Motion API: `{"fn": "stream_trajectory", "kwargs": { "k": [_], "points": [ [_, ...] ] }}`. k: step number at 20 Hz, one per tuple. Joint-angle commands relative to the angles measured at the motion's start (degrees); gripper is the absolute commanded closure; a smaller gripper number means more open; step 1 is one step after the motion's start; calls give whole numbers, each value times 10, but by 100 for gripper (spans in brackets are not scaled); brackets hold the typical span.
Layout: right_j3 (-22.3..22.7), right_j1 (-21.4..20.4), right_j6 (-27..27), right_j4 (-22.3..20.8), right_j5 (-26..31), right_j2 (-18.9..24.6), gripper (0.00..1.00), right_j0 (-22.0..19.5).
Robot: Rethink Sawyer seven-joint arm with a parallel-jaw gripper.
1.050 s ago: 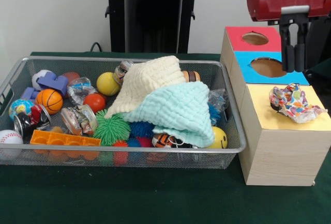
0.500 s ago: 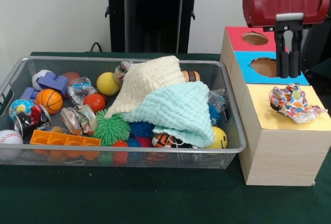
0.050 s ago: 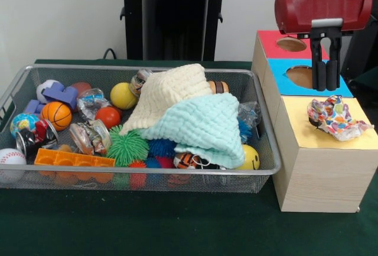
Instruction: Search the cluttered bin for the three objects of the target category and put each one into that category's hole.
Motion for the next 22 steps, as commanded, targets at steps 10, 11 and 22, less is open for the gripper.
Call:
{"fn": "stream_trajectory", "kwargs": {
  "k": [10,11,22],
  "points": [
    [78,24,131,46,-42,28,100,-2],
    [78,26,132,47,-47,28,100,-1],
    [77,27,146,79,-51,16,100,21]
  ]
}}
